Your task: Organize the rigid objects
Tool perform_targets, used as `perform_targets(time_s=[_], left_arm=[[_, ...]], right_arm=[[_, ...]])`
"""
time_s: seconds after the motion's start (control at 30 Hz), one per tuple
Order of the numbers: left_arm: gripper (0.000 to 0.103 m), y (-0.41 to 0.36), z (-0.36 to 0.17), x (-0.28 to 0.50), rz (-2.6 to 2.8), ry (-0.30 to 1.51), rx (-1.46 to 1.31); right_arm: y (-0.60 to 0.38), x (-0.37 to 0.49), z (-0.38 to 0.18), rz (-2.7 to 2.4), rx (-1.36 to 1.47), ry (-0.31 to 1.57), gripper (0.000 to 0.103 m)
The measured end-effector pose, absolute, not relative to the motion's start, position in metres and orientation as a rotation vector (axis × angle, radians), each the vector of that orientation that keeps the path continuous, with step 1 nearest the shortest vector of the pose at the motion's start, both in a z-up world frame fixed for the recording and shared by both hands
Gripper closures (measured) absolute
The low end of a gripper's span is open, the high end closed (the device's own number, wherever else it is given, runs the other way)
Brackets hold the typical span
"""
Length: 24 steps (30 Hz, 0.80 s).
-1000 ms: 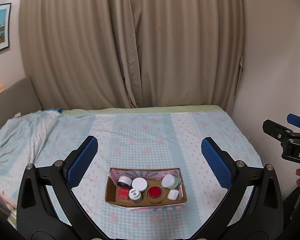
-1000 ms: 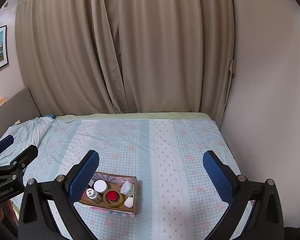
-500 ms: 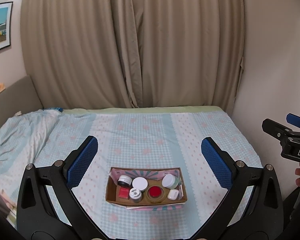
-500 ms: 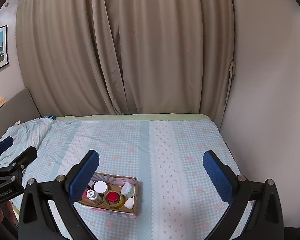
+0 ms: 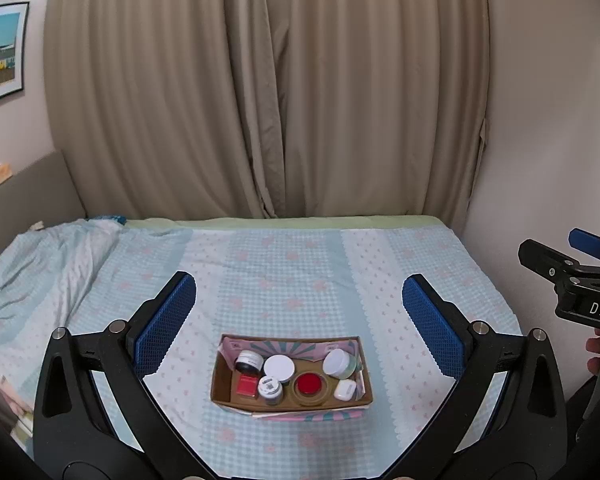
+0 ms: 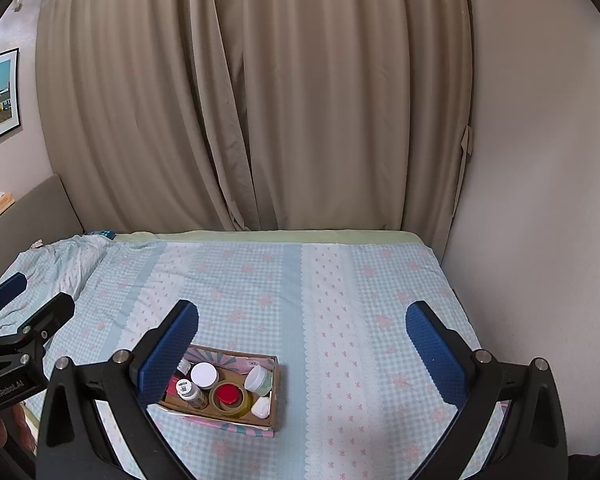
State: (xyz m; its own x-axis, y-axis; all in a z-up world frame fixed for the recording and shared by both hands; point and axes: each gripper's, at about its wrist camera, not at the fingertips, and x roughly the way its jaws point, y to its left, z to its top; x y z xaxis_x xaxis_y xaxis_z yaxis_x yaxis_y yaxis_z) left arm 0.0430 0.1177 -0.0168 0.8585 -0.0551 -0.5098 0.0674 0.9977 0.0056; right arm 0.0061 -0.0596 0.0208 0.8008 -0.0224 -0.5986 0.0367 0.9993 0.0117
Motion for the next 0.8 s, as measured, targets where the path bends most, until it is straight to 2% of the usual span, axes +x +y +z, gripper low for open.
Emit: perform_targets(time_s=[0.8], left_arm=[[0.000, 0.121, -0.008, 0.032, -0.061, 0.502, 0.023]], right_arm=[[-0.061, 0.005, 0.021, -0.022, 0.026, 0.644, 0.000]])
